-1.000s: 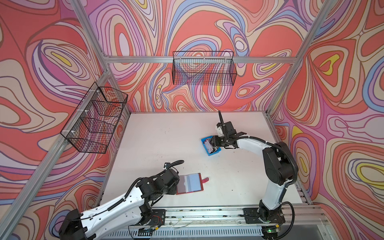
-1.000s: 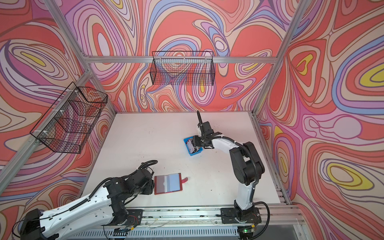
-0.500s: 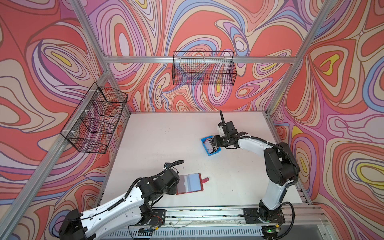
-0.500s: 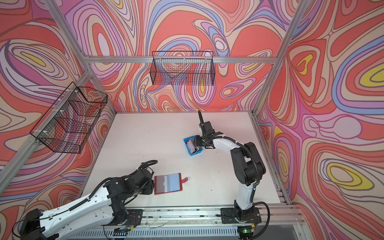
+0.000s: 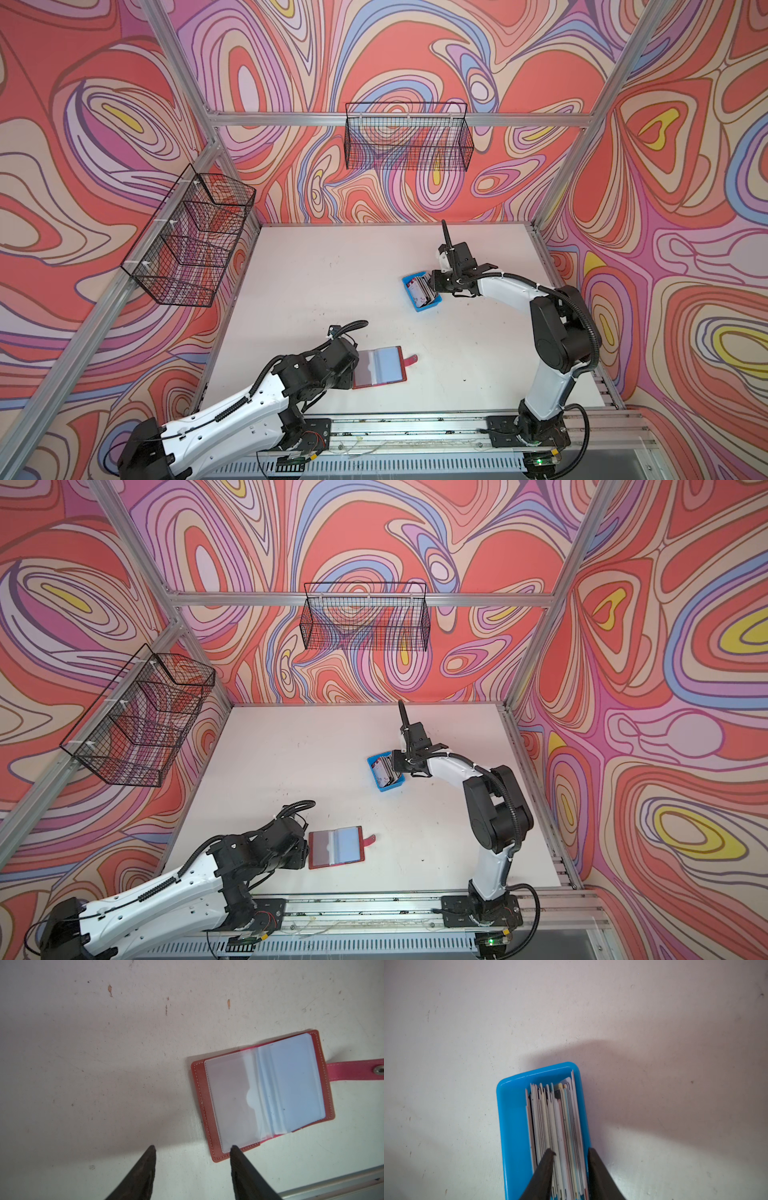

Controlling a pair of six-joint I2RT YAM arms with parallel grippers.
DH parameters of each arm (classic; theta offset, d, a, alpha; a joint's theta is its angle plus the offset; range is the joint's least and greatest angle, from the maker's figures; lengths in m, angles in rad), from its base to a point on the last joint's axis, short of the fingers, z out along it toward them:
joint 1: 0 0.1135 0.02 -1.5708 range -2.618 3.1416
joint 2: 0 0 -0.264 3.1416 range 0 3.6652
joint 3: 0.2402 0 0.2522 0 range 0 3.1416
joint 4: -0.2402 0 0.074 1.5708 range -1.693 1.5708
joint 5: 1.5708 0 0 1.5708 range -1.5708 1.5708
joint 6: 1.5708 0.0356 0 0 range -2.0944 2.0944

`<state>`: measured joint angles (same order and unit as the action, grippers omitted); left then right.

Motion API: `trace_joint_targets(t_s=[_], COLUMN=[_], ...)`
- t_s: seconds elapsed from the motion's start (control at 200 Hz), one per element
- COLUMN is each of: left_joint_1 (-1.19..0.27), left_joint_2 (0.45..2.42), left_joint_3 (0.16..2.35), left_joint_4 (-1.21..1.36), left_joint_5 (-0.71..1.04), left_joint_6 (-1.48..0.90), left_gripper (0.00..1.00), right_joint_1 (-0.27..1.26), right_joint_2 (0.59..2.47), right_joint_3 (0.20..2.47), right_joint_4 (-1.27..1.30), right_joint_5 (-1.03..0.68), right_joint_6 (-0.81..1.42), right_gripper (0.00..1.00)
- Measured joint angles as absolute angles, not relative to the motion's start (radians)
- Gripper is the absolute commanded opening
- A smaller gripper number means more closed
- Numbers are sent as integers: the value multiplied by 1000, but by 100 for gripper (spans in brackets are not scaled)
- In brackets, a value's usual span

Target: Put the credit cards into the card holder

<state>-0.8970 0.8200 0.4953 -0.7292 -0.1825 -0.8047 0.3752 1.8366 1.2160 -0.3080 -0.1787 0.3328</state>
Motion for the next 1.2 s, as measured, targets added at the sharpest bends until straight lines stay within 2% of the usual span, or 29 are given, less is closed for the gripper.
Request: trace_joint_targets(t_s=[0.13, 0.706, 0.846, 1.202], left_joint_1=[-897, -897, -897, -897], left_joint_2=[820, 820, 820, 820], left_joint_3=[495, 495, 495, 495], left_joint_4=[-730, -730, -730, -729], left_joint_5=[-183, -183, -183, -179], left_joint_6=[-805, -805, -805, -805], left_gripper=[59, 59, 59, 59], right_joint_1=[373, 369, 366, 366], right_joint_2=[1835, 1814, 1807, 1806], right_joint_3=[1215, 1210, 1209, 1209], right_joint_4=[-310, -315, -315, -321], right_joint_5=[-177, -159, -154, -153], right_joint_6=[331, 330, 327, 322], right_gripper=[21, 19, 12, 0])
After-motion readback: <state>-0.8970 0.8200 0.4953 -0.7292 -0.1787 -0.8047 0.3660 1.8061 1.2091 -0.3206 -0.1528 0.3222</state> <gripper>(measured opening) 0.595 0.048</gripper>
